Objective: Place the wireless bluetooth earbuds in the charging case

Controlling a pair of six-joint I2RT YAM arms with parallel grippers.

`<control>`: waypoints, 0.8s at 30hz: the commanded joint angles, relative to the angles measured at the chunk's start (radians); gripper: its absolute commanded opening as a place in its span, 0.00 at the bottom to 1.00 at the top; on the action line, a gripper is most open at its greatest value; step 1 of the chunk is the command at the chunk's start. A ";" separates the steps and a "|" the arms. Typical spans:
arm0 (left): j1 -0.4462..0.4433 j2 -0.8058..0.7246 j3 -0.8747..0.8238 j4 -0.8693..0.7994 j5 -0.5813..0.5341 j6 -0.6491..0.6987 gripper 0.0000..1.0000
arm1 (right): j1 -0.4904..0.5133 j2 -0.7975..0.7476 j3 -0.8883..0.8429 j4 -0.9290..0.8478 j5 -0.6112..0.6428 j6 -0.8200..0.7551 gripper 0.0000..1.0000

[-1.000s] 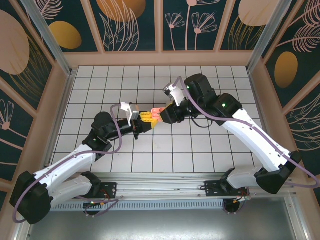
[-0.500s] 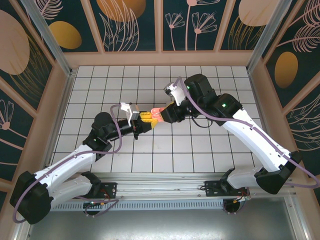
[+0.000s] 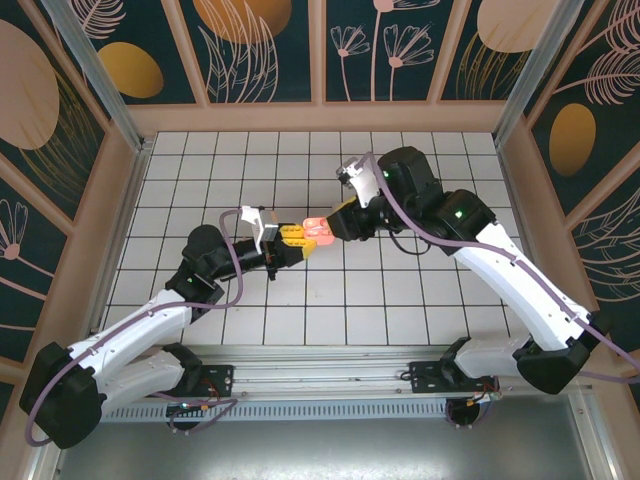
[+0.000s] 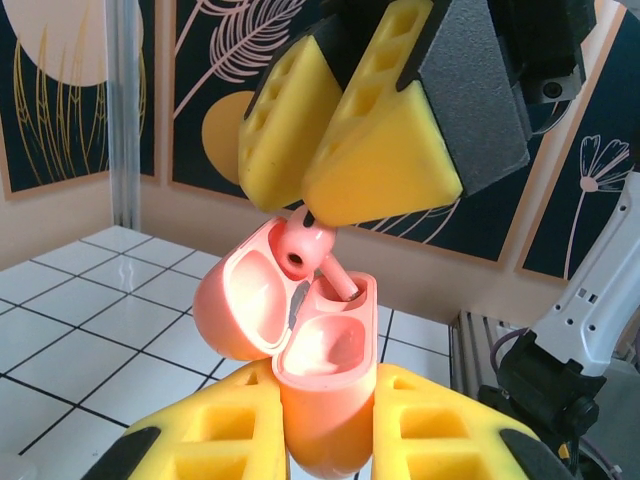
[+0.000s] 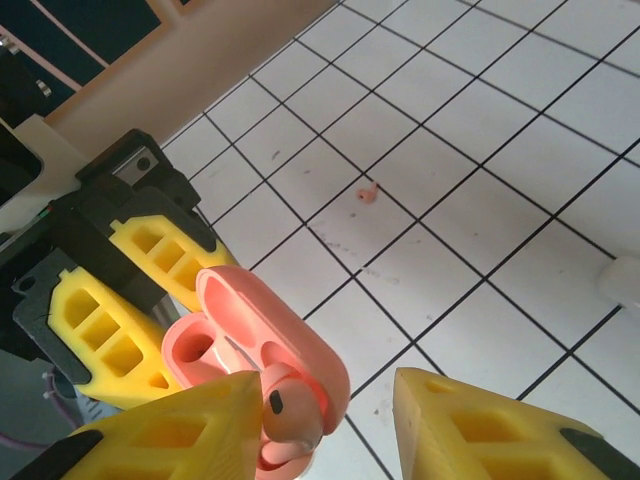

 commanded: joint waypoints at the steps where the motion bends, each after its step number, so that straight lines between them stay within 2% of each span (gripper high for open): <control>1: -0.005 -0.011 0.011 0.067 0.029 -0.006 0.15 | -0.006 -0.024 0.022 0.022 0.032 -0.002 0.39; 8: -0.005 -0.014 0.008 0.066 0.028 -0.009 0.14 | -0.005 -0.027 -0.013 0.041 -0.053 0.010 0.38; 17: -0.005 -0.017 0.003 0.056 0.011 -0.004 0.15 | 0.020 -0.037 -0.055 0.065 -0.101 0.023 0.16; 24: -0.004 -0.016 0.003 0.057 0.006 0.002 0.15 | 0.027 -0.048 -0.067 0.068 -0.099 0.018 0.13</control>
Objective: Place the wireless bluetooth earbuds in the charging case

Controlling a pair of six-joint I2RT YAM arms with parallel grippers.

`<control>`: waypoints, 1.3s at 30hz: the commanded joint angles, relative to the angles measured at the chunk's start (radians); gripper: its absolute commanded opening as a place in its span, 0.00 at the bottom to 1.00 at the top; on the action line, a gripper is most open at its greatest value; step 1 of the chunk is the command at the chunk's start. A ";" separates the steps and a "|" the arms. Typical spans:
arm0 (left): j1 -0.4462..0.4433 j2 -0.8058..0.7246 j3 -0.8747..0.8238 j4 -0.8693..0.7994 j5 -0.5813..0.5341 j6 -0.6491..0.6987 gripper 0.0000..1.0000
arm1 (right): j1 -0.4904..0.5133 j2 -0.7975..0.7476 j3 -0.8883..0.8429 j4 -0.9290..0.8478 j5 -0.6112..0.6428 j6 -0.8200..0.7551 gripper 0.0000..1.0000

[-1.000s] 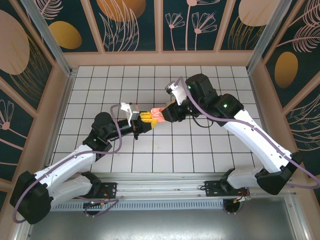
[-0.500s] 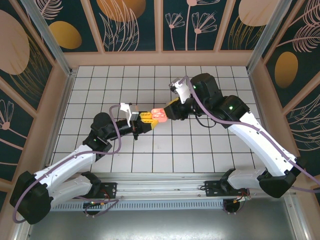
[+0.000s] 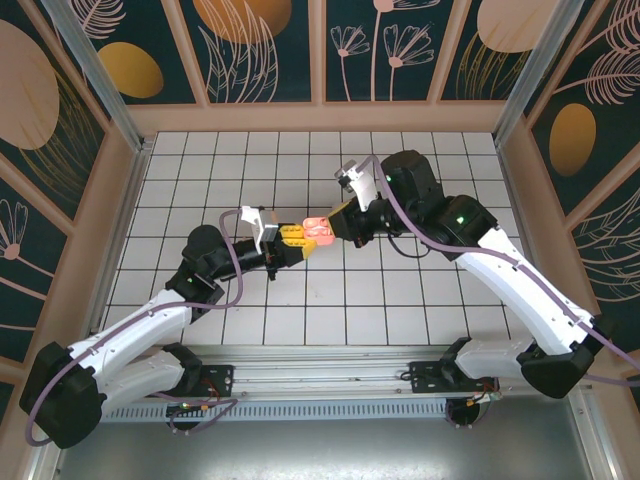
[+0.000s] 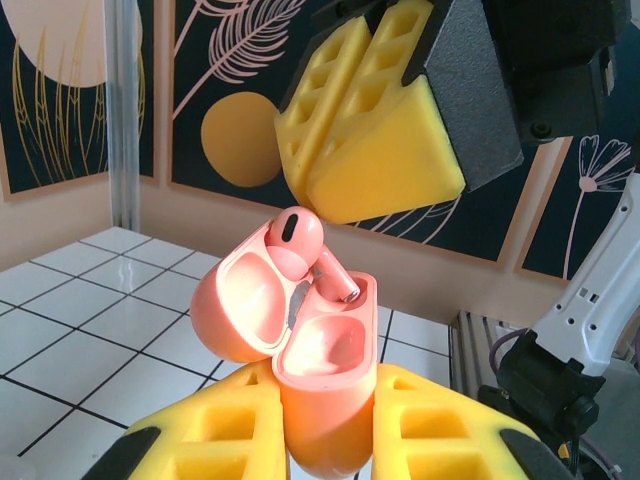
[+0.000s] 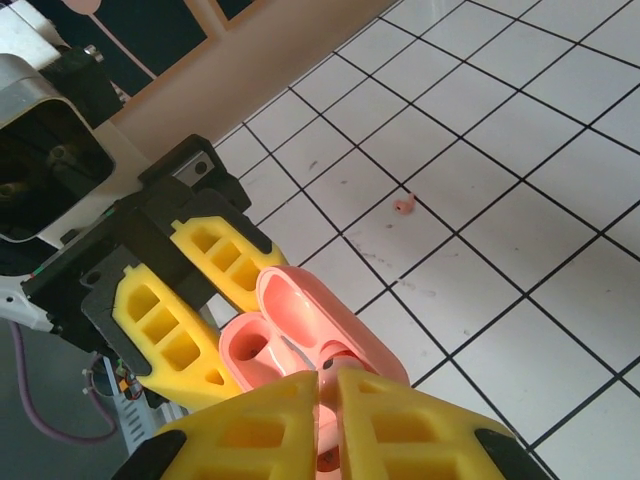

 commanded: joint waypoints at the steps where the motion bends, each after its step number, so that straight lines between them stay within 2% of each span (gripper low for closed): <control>1: -0.005 -0.016 0.004 0.056 0.007 0.003 0.15 | 0.012 -0.024 -0.021 0.010 -0.026 -0.009 0.13; 22: -0.005 -0.020 0.010 0.058 0.008 -0.003 0.15 | 0.023 -0.102 -0.090 0.054 0.036 -0.071 0.12; 29: -0.005 -0.023 0.011 0.032 -0.034 0.021 0.15 | 0.010 -0.132 -0.064 0.082 0.061 0.017 0.22; 34: -0.004 -0.025 0.016 -0.027 -0.114 0.065 0.15 | 0.009 -0.094 -0.013 0.056 0.183 0.149 0.36; 39: -0.004 -0.029 0.028 -0.109 -0.220 0.112 0.15 | 0.020 -0.014 0.049 -0.008 0.280 0.329 0.41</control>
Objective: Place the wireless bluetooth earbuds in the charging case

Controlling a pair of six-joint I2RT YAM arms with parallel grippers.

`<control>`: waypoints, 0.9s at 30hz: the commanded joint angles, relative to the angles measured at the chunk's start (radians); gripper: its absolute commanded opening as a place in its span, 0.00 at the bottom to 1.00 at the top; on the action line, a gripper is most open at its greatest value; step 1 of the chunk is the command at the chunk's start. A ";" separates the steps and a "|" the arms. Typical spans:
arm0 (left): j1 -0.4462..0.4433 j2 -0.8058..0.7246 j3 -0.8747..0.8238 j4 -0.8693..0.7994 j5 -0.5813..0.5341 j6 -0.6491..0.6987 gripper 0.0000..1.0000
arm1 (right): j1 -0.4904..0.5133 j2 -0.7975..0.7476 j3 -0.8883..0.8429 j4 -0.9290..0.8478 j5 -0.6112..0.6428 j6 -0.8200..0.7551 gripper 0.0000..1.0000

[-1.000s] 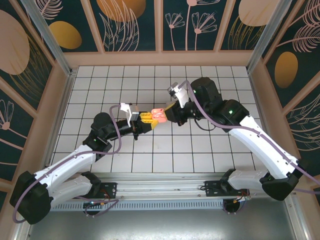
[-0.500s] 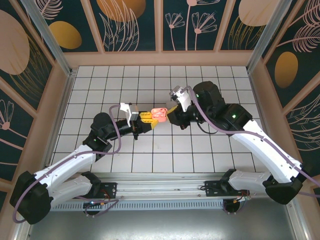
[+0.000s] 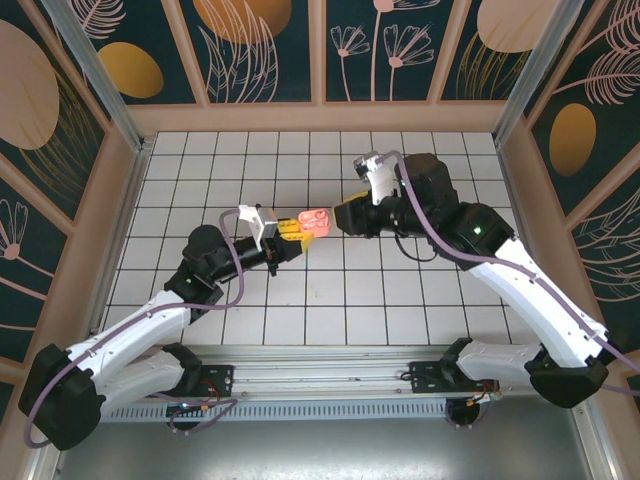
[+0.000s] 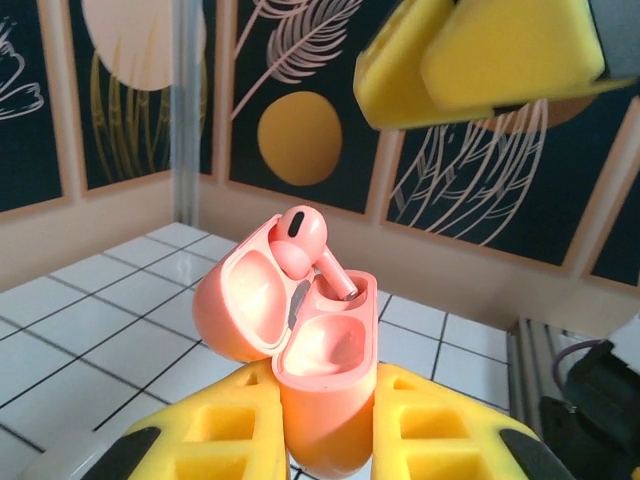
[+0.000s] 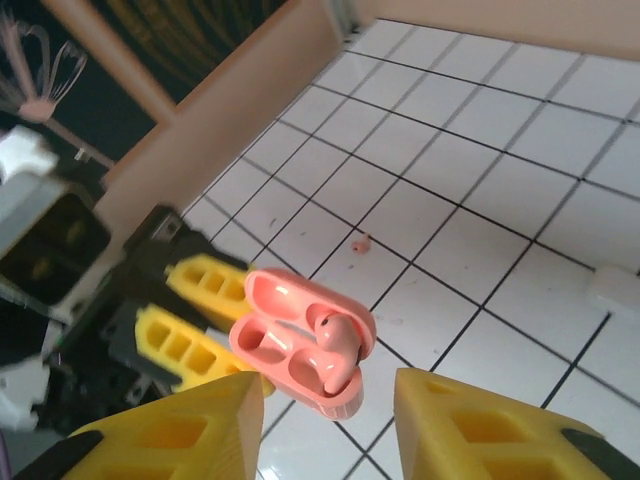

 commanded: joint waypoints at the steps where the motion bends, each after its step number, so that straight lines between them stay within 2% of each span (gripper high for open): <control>1: -0.004 -0.019 0.028 -0.065 -0.095 0.062 0.15 | 0.011 0.053 0.042 -0.043 0.096 0.168 0.43; 3: -0.004 -0.023 0.024 -0.071 -0.107 0.073 0.15 | 0.026 0.076 0.045 -0.039 0.103 0.204 0.52; 6: -0.005 -0.022 0.022 -0.072 -0.107 0.080 0.15 | 0.043 0.103 0.049 -0.029 0.123 0.220 0.55; 19: -0.005 -0.025 0.013 -0.064 -0.062 0.094 0.15 | 0.055 0.187 0.096 -0.058 0.162 0.169 0.53; 27: -0.005 -0.024 0.016 -0.059 -0.049 0.091 0.15 | 0.057 0.210 0.106 -0.070 0.144 0.159 0.51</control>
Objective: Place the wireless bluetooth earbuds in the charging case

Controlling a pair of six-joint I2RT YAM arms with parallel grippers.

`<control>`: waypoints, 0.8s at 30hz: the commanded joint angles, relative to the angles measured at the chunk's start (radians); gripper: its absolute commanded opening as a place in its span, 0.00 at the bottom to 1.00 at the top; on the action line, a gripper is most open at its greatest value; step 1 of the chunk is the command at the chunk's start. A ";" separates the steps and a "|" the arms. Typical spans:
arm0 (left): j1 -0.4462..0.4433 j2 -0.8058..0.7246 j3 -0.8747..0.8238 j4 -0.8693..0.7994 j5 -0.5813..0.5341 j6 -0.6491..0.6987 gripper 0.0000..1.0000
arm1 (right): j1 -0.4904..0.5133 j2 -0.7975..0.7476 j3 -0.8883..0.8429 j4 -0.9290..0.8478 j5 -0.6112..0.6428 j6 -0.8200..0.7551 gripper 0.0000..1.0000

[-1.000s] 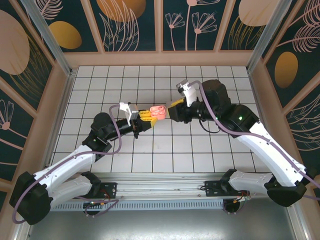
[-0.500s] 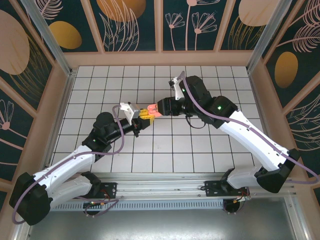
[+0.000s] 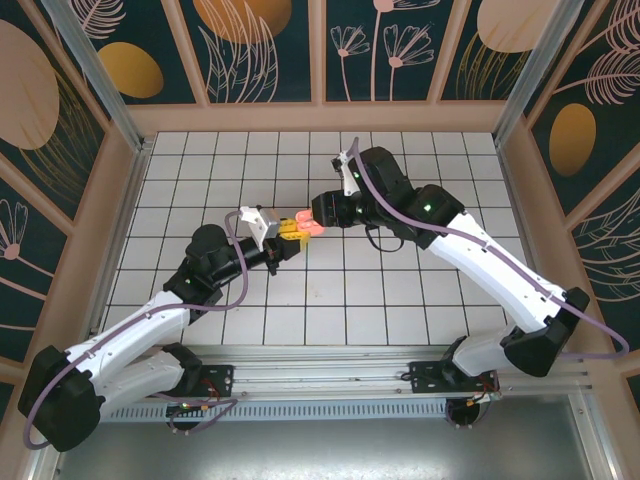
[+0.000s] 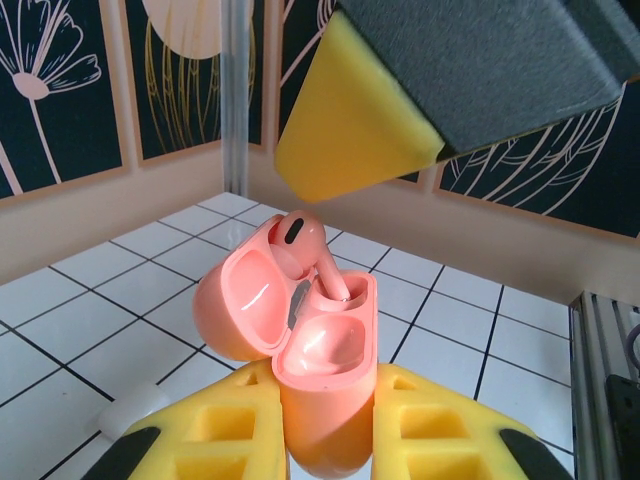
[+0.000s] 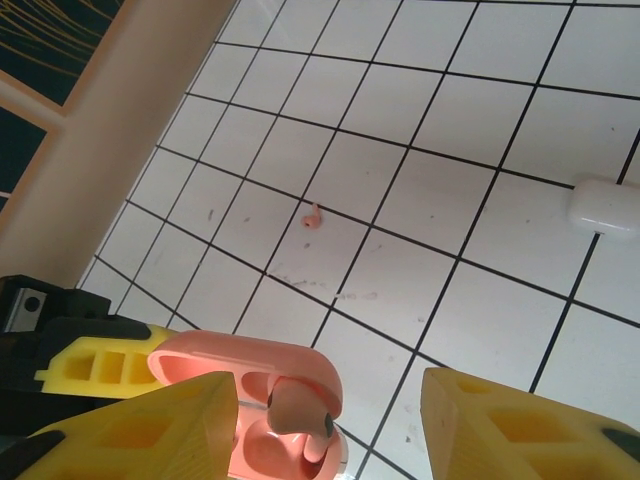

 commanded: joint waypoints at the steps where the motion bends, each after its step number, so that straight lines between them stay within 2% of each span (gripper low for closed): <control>1: -0.005 -0.017 0.016 0.022 0.024 0.013 0.15 | 0.008 0.010 0.033 -0.028 0.006 -0.018 0.51; 13: -0.004 -0.015 0.019 0.025 0.039 0.010 0.15 | 0.009 0.038 0.043 -0.032 -0.035 -0.033 0.48; 24: -0.004 -0.015 0.019 0.027 0.035 0.014 0.16 | 0.008 0.037 0.046 -0.051 -0.060 -0.062 0.34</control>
